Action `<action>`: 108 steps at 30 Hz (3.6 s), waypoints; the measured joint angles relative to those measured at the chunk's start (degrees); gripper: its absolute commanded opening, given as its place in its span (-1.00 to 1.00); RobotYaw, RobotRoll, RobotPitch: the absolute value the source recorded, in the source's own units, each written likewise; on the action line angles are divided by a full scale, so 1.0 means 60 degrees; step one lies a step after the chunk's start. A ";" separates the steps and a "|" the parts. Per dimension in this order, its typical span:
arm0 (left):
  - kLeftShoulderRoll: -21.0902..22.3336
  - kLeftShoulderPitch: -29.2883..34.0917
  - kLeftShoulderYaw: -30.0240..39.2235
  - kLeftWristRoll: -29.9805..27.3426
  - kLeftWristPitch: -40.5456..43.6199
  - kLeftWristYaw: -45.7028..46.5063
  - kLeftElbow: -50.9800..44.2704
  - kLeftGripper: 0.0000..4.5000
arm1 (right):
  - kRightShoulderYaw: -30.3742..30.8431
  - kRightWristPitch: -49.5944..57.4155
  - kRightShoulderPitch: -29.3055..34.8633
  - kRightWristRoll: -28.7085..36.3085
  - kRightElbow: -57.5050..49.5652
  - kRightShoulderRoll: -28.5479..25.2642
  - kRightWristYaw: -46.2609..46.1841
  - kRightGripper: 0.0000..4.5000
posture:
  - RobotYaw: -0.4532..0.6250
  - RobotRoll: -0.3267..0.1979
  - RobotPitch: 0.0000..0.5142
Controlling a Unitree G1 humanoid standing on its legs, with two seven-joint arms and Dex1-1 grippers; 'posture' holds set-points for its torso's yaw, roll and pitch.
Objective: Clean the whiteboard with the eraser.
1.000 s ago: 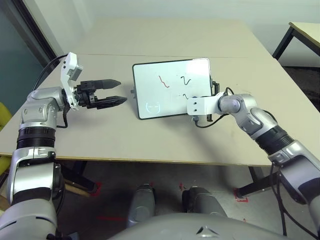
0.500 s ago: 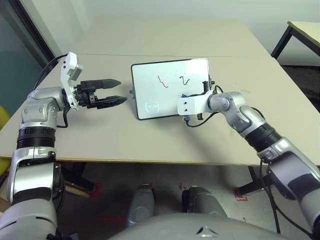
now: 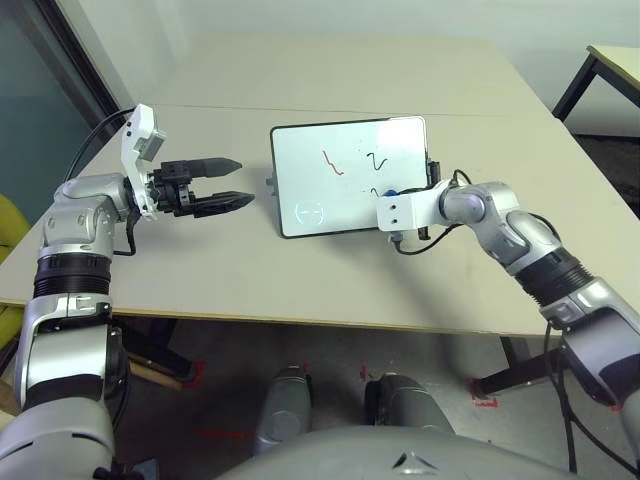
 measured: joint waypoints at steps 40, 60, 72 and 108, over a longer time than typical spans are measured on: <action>-0.0029 -0.0046 0.0004 -0.0016 -0.0003 0.0099 -0.0001 1.00 | 0.0486 -0.0157 -0.1050 -0.0581 0.0820 0.0675 0.0045 -0.95 | 0.31 0.25 -1.00; -0.0033 -0.0171 0.0002 -0.0014 -0.0014 0.0093 0.0022 1.00 | 0.0376 -0.0032 -0.1050 -0.0600 0.0890 0.1073 0.0068 -0.95 | 0.33 0.25 -1.00; -0.0031 -0.0108 0.0013 -0.0025 0.0008 0.0165 -0.0022 1.00 | 0.0608 -0.0423 -0.1775 -0.0736 0.1642 0.1886 0.0037 -0.95 | 0.36 0.25 -1.00; -0.0037 -0.0088 0.0013 -0.0041 0.0058 0.0168 -0.0007 1.00 | -0.0370 -0.0357 -0.2246 0.0147 0.2492 0.0963 -0.0189 -0.95 | 0.37 0.25 -1.00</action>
